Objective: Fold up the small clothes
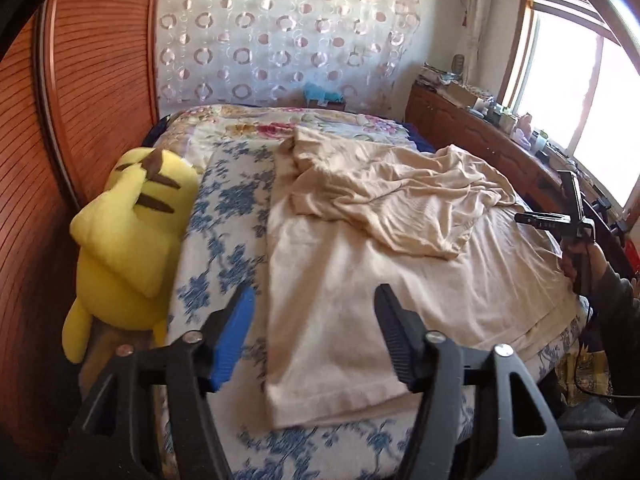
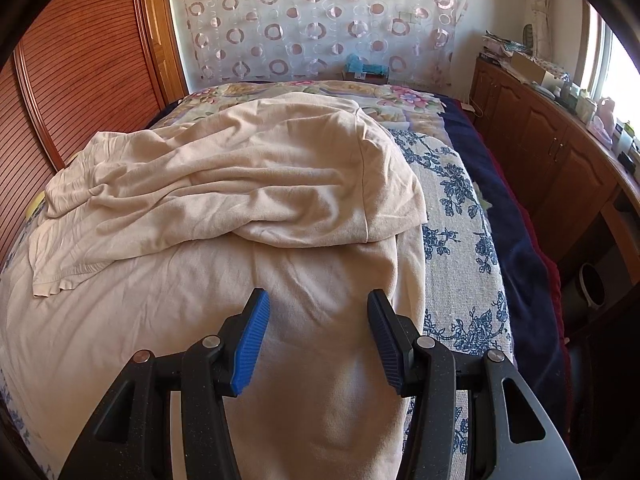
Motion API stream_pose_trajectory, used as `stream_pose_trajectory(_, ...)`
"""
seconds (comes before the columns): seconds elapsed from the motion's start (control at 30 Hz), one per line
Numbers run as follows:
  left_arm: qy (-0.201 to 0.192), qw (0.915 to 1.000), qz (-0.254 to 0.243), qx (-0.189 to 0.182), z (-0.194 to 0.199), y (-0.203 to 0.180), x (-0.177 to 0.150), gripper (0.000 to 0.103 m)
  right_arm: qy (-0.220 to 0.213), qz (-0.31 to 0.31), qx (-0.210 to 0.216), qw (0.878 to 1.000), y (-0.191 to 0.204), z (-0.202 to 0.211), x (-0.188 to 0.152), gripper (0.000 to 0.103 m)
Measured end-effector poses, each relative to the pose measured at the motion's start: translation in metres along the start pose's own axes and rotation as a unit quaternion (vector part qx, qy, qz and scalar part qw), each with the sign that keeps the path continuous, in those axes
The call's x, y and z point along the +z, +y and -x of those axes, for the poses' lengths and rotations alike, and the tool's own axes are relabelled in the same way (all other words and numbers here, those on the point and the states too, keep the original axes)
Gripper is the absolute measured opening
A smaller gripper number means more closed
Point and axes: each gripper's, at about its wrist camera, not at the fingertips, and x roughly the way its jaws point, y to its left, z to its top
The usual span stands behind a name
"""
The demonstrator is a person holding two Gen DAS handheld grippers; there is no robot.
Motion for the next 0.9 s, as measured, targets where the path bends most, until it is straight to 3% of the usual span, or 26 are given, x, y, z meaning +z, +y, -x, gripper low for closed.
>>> stream_pose_trajectory(0.17, 0.009, 0.9993, -0.029, -0.019, -0.029, -0.028, 0.019, 0.078, -0.009, -0.030, 0.028, 0.999, -0.010, 0.007, -0.002, 0.053)
stream_pose_trajectory(0.47, 0.046, 0.9975, -0.044, -0.031, -0.085, -0.067, 0.044, 0.078, 0.014, -0.048, 0.068, 0.996, -0.003, 0.005, 0.009, 0.053)
stream_pose_trajectory(0.63, 0.065, 0.9964, -0.040, -0.037, -0.111, -0.081, 0.051, 0.078, 0.029, -0.062, 0.054, 0.996, 0.004, -0.013, 0.025, 0.053)
stream_pose_trajectory(0.83, 0.098, 0.9941, -0.039, -0.026, -0.140, -0.086, 0.048, 0.061, 0.034, -0.087, 0.049, 0.994, 0.006, -0.030, 0.035, 0.051)
stream_pose_trajectory(0.9, 0.103, 0.9938, -0.039, -0.017, -0.144, -0.086, 0.045, 0.057, 0.032, -0.083, 0.041, 0.995, 0.007, -0.033, 0.039, 0.039)
